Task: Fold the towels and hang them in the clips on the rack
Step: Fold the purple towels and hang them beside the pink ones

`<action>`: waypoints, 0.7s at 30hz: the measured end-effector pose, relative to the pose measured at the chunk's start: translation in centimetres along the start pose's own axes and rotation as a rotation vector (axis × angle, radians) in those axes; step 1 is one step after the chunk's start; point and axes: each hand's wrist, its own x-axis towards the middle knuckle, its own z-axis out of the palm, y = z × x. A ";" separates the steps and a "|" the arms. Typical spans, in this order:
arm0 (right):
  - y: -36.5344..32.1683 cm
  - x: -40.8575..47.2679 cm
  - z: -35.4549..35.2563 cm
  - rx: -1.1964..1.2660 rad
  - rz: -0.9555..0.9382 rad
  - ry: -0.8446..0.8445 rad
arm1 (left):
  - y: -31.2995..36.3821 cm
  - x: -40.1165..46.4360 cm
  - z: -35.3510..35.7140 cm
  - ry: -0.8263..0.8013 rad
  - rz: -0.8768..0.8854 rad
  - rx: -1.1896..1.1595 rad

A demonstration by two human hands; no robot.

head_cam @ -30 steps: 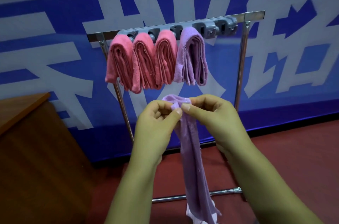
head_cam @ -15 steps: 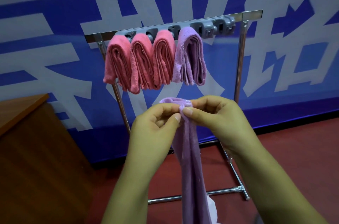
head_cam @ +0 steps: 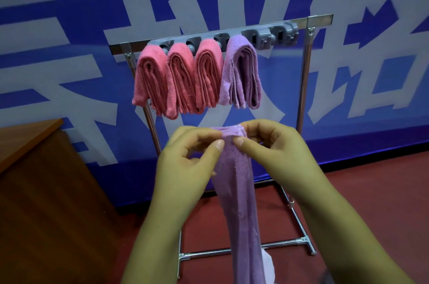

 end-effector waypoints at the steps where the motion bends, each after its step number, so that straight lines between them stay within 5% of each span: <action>1: 0.0 0.0 0.0 0.008 -0.004 -0.002 | -0.3 0.1 -0.3 0.039 0.049 0.077; 4: -0.1 -0.1 -0.3 0.029 -0.012 -0.021 | -0.9 0.6 -1.5 0.021 0.097 0.169; 11: -0.1 -0.1 -1.0 0.025 -0.024 -0.084 | -1.3 1.5 -2.7 -0.294 0.044 0.322; 21: 0.1 0.9 -2.0 0.064 -0.053 -0.107 | -0.1 3.4 -2.3 -0.250 0.098 0.362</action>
